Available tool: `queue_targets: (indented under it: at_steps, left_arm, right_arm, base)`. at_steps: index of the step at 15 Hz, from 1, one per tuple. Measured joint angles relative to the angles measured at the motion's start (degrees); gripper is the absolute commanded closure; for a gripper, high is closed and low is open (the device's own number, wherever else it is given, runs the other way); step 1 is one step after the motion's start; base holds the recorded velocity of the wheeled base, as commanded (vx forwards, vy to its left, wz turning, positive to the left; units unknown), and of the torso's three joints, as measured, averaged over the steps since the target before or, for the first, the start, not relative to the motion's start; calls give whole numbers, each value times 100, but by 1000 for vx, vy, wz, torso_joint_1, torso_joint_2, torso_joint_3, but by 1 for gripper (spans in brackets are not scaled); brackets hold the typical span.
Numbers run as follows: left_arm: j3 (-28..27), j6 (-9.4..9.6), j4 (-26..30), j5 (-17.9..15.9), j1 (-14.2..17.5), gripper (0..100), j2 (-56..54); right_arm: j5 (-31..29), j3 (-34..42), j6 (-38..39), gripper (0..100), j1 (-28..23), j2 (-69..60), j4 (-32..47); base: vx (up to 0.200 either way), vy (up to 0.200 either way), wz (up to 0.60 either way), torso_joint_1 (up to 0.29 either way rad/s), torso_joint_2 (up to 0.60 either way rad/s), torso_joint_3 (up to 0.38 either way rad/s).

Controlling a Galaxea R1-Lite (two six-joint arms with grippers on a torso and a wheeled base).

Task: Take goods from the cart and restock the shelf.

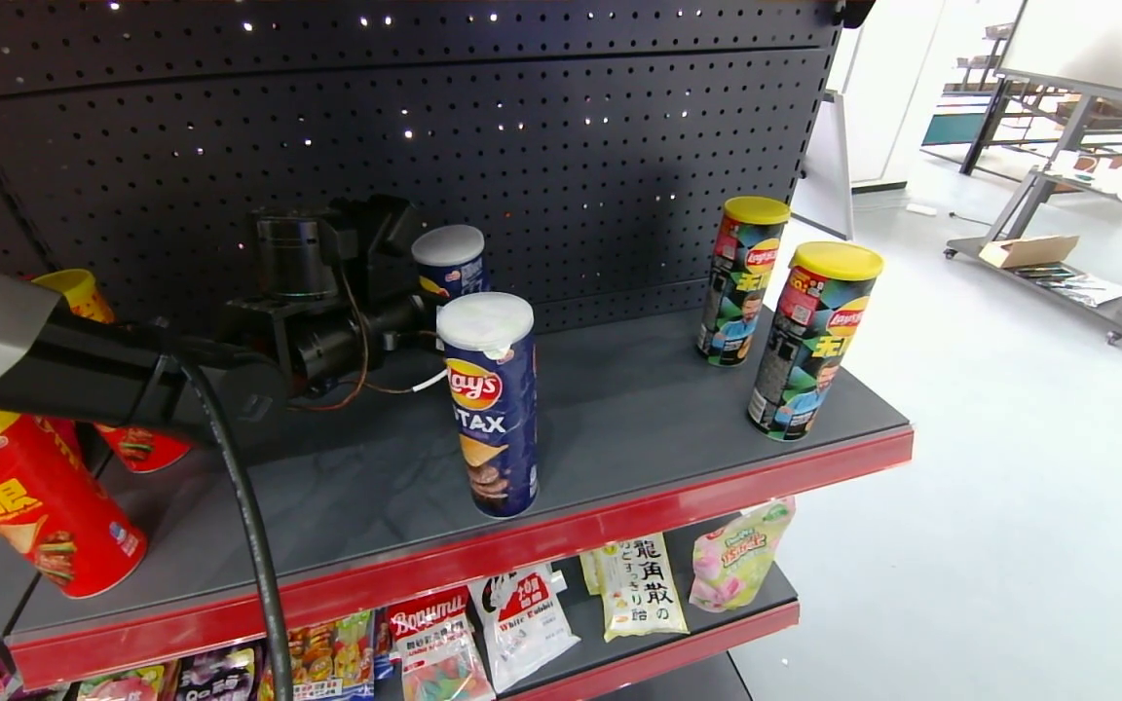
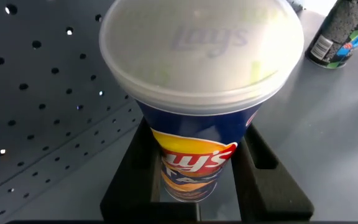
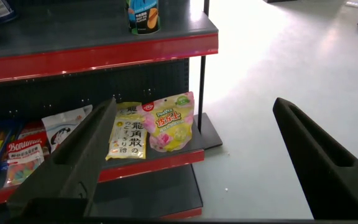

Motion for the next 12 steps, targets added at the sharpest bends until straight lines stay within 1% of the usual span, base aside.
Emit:
queue_targets:
  at_steps: [4,5,8,11,12]
  left_arm:
    - [-66,-2,-5,5,-6,100,77]
    - [-66,-5,-13,5,-6,0,93]
    - [-39,-38,6,5,-5,0,110]
    - [33,-205,48,2,-5,0,71]
    - [116,-229,56,0,-5,0,27]
  right_arm:
    - [0,0,0,0,0,0,0]
    - [-2,0,-1,0,0,0,0]
    - [0,0,0,0,0,0,0]
    - [-2,0,0,0,0,0,0]
    - [-2,0,0,0,0,0,0]
  base:
    - [0,0,0,0,0,0]
    - [0,0,0,0,0,0]
    - [0,0,0,0,0,0]
    - [0,0,0,0,0,0]
    - [0,0,0,0,0,0]
